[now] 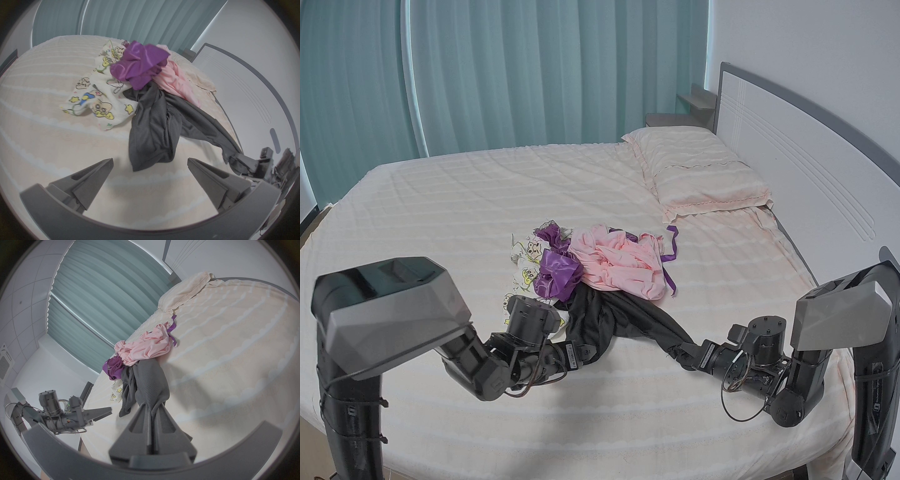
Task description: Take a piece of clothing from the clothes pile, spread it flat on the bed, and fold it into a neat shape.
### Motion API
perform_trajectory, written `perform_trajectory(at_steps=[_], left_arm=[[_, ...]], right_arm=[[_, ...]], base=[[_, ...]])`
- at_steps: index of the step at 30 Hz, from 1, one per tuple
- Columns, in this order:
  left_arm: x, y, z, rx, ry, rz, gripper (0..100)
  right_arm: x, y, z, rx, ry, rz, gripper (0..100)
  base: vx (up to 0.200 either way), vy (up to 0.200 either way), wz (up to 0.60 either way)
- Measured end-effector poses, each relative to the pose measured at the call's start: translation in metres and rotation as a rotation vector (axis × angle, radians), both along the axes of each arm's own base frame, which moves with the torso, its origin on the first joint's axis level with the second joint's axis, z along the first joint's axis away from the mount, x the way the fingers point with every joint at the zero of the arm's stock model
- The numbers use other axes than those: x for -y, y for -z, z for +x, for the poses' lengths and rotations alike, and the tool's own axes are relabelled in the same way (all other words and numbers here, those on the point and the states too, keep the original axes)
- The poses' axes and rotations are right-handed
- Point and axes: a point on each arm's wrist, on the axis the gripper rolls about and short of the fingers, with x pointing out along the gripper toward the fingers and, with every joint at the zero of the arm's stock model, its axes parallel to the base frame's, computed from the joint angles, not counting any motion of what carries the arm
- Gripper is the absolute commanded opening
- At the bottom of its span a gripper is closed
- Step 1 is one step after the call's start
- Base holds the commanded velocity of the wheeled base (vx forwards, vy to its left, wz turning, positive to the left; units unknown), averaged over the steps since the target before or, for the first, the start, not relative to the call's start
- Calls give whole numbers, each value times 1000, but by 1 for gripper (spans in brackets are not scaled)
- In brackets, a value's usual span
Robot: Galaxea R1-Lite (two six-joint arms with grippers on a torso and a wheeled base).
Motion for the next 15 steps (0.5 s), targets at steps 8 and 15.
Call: perform_trajectory(at_steps=[8,15], left_arm=[[22,33,25,12,-21,7,100],[30,45,38,33,-46,9,100]], right_arm=[[0,0,0,-1,0,-2,0],[0,1,0,-3,0,-4,0]], base=[[0,0,0],[0,0,0]])
